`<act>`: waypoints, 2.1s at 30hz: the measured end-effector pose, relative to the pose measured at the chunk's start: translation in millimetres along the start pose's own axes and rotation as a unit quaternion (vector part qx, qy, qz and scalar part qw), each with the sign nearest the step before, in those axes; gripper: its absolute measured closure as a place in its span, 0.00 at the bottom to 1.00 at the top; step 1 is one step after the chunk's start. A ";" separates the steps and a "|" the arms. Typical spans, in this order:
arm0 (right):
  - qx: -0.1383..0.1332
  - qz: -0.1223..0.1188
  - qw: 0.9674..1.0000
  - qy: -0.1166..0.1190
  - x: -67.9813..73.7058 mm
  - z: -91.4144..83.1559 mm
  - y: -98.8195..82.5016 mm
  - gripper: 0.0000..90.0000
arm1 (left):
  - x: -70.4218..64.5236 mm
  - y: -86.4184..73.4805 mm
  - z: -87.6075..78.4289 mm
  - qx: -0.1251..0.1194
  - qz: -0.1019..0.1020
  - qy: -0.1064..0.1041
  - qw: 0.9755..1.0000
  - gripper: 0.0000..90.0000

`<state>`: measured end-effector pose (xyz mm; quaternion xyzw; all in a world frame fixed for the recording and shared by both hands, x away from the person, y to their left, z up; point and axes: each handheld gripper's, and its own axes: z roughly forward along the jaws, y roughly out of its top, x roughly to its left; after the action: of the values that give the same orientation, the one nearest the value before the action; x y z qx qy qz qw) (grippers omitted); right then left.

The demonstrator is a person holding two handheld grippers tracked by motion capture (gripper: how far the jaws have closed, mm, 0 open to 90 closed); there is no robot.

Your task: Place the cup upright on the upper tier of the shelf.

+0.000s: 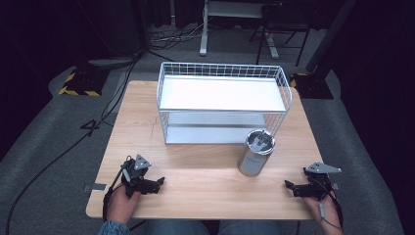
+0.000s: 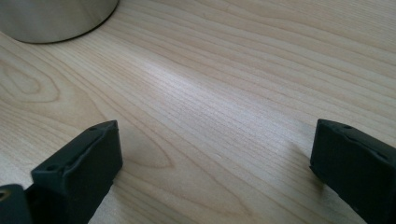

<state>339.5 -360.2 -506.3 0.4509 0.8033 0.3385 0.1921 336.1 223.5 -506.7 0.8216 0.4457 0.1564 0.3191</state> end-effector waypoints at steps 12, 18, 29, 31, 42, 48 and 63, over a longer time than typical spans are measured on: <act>0.000 0.000 1.000 0.000 -0.1 0.1 0.0 0.02 | 0.5 1.0 1.3 -0.002 0.000 0.000 1.000 0.00; 0.000 0.000 1.000 0.001 -0.1 0.1 0.0 0.02 | 0.5 1.0 1.3 -0.002 0.000 0.000 1.000 0.00; 0.003 0.002 1.000 -0.001 1.0 0.6 0.7 0.01 | 0.5 1.0 1.3 -0.002 0.000 0.000 1.000 0.00; 0.004 0.001 1.000 0.000 1.2 0.9 1.0 0.00 | 0.5 1.0 1.3 -0.002 0.000 0.000 1.000 0.00; -0.016 -0.012 1.000 0.007 8.0 -24.7 27.7 0.00 | 0.5 1.1 1.3 -0.002 0.000 0.000 1.000 0.00; -0.050 -0.012 0.999 0.016 13.2 -43.2 41.6 0.00 | 0.5 1.1 1.3 -0.002 0.000 0.000 1.000 0.00; -0.102 -0.024 0.994 0.039 30.5 -62.1 63.9 0.00 | 0.5 1.1 1.3 -0.002 0.000 0.000 1.000 0.00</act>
<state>323.5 -333.9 -417.3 0.3961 0.7818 0.4315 0.2138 337.7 223.0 -507.0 0.8208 0.4454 0.1578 0.3209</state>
